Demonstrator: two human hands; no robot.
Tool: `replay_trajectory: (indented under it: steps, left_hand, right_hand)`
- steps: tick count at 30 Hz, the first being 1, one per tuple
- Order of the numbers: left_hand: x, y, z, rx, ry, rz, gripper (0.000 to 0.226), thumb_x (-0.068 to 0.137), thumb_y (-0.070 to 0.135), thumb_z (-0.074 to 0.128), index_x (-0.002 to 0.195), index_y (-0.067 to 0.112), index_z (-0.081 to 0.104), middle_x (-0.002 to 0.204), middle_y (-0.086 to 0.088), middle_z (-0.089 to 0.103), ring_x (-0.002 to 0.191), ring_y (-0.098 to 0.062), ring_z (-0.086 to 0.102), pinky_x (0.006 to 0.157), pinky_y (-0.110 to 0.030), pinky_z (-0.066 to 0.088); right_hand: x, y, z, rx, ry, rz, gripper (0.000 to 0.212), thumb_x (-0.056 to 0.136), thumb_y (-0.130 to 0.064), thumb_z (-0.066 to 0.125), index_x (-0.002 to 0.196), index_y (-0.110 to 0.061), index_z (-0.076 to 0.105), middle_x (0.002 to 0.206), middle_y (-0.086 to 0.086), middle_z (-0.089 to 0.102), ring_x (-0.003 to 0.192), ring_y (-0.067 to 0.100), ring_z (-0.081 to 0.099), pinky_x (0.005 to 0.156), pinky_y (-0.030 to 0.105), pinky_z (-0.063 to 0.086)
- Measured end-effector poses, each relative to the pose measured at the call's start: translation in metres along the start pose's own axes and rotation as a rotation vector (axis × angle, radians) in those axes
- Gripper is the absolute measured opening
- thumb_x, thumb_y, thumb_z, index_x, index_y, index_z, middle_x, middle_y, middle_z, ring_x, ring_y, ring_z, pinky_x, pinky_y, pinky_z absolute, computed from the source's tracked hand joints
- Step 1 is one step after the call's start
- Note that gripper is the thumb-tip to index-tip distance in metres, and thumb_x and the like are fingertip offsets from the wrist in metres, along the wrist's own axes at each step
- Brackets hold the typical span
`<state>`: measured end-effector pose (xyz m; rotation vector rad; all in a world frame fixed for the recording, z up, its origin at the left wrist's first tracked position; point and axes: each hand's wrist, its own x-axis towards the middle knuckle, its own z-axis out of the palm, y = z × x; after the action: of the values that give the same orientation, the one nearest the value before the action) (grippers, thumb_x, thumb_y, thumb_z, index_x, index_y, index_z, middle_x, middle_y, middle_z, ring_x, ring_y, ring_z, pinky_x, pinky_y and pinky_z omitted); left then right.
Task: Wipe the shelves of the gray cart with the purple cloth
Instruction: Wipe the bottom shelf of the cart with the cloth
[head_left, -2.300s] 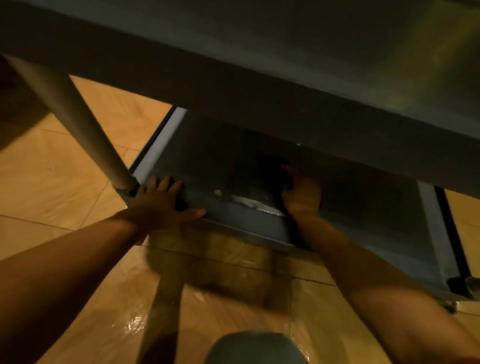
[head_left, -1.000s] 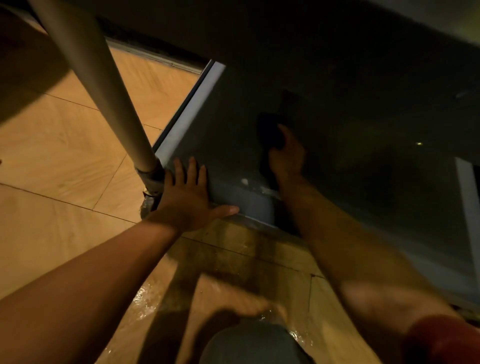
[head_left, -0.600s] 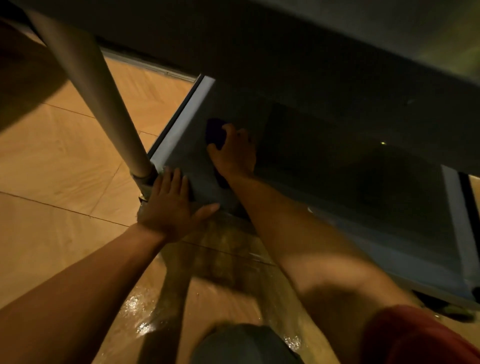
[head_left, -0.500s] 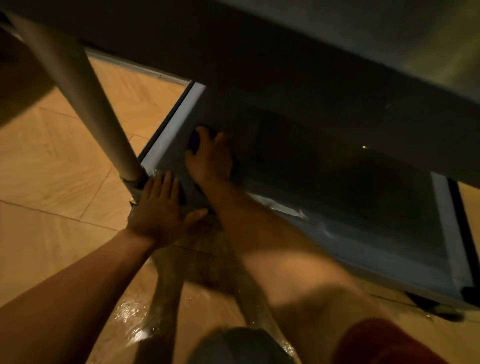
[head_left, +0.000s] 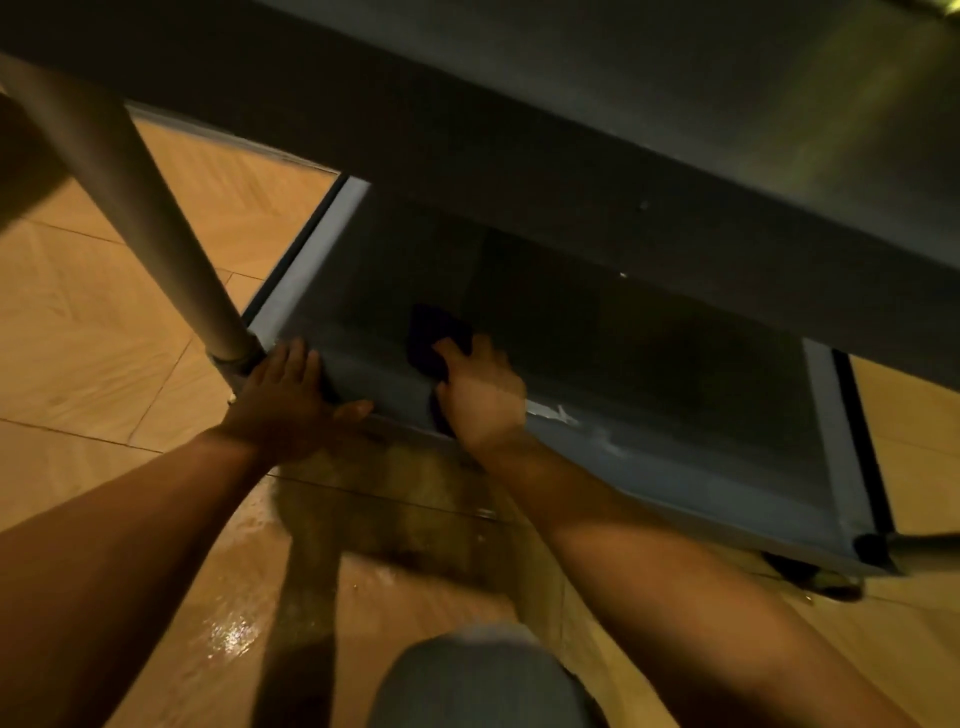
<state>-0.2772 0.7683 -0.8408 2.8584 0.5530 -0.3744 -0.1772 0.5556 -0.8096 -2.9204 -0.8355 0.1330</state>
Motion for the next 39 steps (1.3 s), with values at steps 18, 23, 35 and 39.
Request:
replay_trajectory:
  steps: [18, 23, 35, 39]
  left_hand:
    - [-0.015, 0.034, 0.005, -0.093, 0.065, 0.125, 0.109, 0.076, 0.079, 0.043, 0.151, 0.002, 0.028, 0.159, -0.025, 0.027, 0.144, -0.042, 0.029, 0.118, -0.055, 0.024]
    - [-0.005, 0.033, 0.011, -0.023, 0.025, 0.099, 0.116, 0.072, 0.091, 0.03, 0.151, 0.006, 0.026, 0.162, -0.02, 0.021, 0.147, -0.039, 0.024, 0.117, -0.056, 0.025]
    - [0.006, 0.022, 0.026, -0.008, 0.04, 0.069, 0.116, 0.071, 0.093, 0.034, 0.15, 0.008, 0.03, 0.161, -0.019, 0.024, 0.146, -0.04, 0.026, 0.115, -0.057, 0.026]
    - [0.005, 0.028, 0.015, -0.024, -0.002, 0.072, 0.113, 0.072, 0.088, 0.039, 0.148, 0.004, 0.033, 0.16, -0.022, 0.024, 0.145, -0.042, 0.025, 0.116, -0.057, 0.026]
  right_hand:
    - [-0.025, -0.007, -0.017, 0.175, -0.118, 0.095, 0.057, 0.095, -0.025, 0.061, 0.148, -0.03, 0.041, 0.146, 0.017, 0.039, 0.126, 0.042, 0.048, 0.088, 0.05, 0.054]
    - [-0.066, 0.082, -0.024, 0.083, -0.072, 0.153, 0.05, 0.091, -0.02, 0.06, 0.14, -0.024, 0.049, 0.132, 0.019, 0.049, 0.111, 0.043, 0.058, 0.077, 0.045, 0.053]
    - [-0.133, 0.258, -0.054, -0.149, -0.14, 0.826, 0.053, 0.098, -0.03, 0.053, 0.146, -0.016, 0.036, 0.138, 0.021, 0.049, 0.123, 0.043, 0.053, 0.096, 0.051, 0.044]
    - [-0.122, 0.267, -0.062, -0.109, -0.215, 0.751, 0.075, 0.092, -0.048, 0.06, 0.152, -0.013, 0.032, 0.152, 0.02, 0.038, 0.138, 0.041, 0.039, 0.11, 0.053, 0.039]
